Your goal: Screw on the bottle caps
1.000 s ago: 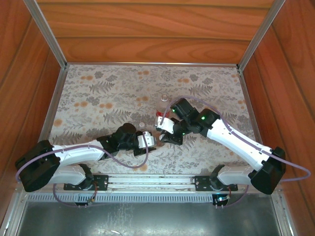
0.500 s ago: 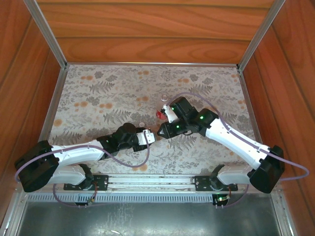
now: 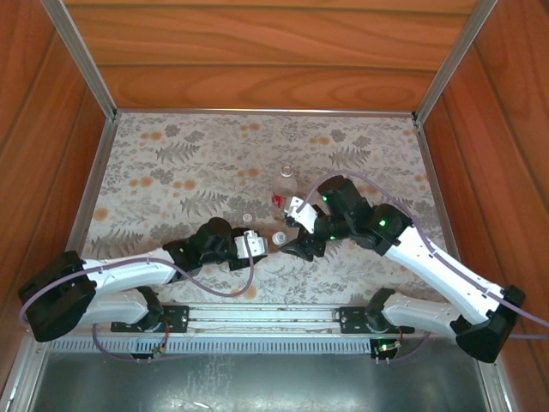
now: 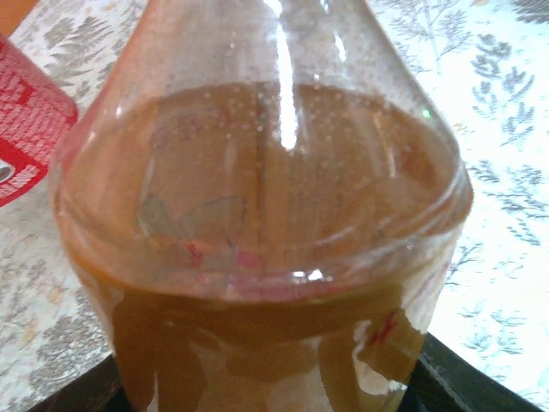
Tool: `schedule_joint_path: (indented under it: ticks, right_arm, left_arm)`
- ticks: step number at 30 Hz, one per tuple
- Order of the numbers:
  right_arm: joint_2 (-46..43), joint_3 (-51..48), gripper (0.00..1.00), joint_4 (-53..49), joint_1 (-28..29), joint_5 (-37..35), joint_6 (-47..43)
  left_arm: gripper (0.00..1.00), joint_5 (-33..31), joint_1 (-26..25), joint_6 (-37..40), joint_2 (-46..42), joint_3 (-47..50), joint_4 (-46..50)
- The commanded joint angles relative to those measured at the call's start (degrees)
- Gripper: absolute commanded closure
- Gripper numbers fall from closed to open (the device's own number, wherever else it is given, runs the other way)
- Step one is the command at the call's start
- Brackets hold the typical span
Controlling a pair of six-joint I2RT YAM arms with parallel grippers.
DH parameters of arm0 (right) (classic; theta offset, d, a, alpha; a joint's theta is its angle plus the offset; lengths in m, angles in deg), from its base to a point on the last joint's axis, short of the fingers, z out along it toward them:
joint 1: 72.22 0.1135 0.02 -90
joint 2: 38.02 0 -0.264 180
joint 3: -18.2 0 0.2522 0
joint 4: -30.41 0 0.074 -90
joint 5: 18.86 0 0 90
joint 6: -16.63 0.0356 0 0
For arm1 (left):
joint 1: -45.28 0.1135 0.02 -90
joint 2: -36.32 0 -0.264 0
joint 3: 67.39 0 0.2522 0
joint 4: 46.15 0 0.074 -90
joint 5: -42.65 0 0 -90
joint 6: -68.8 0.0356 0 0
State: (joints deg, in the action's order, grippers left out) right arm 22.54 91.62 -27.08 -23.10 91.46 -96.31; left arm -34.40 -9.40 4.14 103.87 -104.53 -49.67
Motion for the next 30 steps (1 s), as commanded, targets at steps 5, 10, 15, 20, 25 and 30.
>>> schedule_joint_path:
  ticks: [5,10,15,20,25,30]
  right_arm:
    - [5.01,5.02,0.33,-9.84,0.49,5.81,-21.82]
    - [7.86,6.68,0.44,-8.68,0.62,5.87,-23.16]
    - [9.38,7.88,0.48,-8.22,0.71,7.08,-23.29]
    - [10.06,7.72,0.5,-8.05,0.8,6.68,-22.96]
    - [11.52,7.62,0.63,-6.75,1.24,7.88,-22.16]
    - [12.12,7.37,0.76,-6.02,1.46,6.96,-21.04]
  left_arm:
    - [0.44,8.99,0.77,-2.85,-3.88,0.74,0.06]
    - [0.44,9.37,0.85,-2.4,-5.5,1.38,0.19]
    - [0.45,9.81,0.94,-2.49,-4.55,1.19,0.39]
    - [0.44,9.81,0.89,-2.43,-4.14,0.82,0.41]
    - [0.44,8.6,0.9,-1.79,-3.48,0.81,0.58]
    - [0.45,8.58,0.98,-1.79,-2.53,0.6,1.0]
